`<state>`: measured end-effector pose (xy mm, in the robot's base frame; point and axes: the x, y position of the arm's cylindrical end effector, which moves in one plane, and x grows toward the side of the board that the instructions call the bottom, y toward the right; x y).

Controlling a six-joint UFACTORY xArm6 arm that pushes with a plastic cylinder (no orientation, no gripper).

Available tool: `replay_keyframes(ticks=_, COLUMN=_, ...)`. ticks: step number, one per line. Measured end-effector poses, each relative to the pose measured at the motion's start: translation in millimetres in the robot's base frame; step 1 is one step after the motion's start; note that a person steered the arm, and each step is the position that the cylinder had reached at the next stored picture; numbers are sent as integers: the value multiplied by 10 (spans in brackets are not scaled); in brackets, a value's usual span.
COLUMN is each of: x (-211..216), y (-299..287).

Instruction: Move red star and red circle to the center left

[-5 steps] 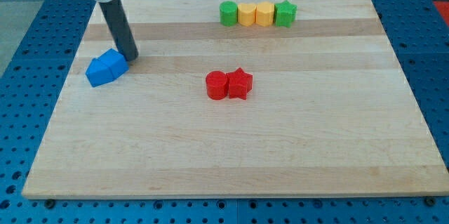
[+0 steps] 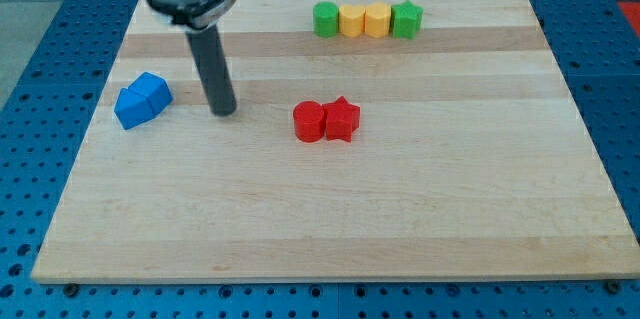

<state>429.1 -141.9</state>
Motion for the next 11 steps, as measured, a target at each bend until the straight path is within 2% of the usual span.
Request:
replay_keyframes(ticks=1, x=440, y=-73)
replay_keyframes(ticks=2, x=732, y=468)
replay_keyframes(ticks=3, x=706, y=1326)
replay_keyframes(ticks=4, x=466, y=2038)
replay_keyframes(ticks=5, x=327, y=2203)
replay_keyframes(ticks=7, x=316, y=1537)
replay_keyframes(ticks=9, x=-2, y=1436)
replay_keyframes(ticks=11, x=-28, y=645)
